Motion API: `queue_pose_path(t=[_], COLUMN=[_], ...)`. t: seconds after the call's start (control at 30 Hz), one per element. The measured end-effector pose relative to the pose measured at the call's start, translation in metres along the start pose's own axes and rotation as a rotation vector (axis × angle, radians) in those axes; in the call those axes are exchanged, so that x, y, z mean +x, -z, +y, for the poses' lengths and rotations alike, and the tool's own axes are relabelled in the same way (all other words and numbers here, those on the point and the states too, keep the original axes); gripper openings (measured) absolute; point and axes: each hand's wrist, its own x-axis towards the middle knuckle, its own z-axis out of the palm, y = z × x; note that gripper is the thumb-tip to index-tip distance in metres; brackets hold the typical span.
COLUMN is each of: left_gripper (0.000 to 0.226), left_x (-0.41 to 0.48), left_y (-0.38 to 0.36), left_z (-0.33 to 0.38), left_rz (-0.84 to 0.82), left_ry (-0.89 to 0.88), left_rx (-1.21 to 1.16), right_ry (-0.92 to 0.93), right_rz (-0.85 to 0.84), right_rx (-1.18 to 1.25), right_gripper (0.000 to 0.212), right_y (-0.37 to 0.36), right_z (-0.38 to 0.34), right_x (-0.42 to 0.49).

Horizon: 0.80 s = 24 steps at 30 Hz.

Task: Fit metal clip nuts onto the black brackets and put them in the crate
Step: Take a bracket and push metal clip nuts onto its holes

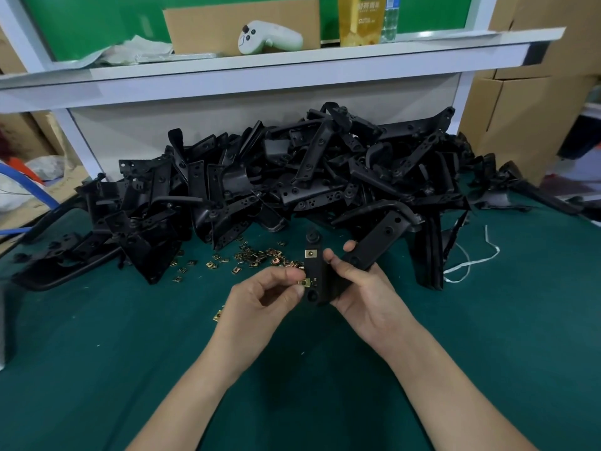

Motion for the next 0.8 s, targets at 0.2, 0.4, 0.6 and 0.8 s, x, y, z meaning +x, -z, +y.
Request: queue_pose_path(t=[0.2,0.4,0.6,0.8], left_gripper=[0.020,0.040,0.041,0.049], left_x=[0.003,-0.003,-0.007,-0.006], left_y=[-0.001,-0.013,-0.029,-0.032], left_z=[-0.001,-0.010,-0.017,-0.023], left_rz=[-0.028,-0.018,0.016,0.164], left_ry=[0.023,0.029,-0.025,-0.062], left_rx=[-0.095,-0.103,0.290,0.434], right_ry=[-0.002,0.020,0.034,0.069], right_rz=[-0.029,-0.009,-0.002,-0.011], right_rx=[0.031,-0.001,0.030,-0.044], right_gripper=[0.026,0.026,0.025,0.025], right_y=[0.003,0.004,0.001,-0.006], right_z=[-0.002,-0.002,0.003,0.007], right_x=[0.002,0.004,0.003,0.000])
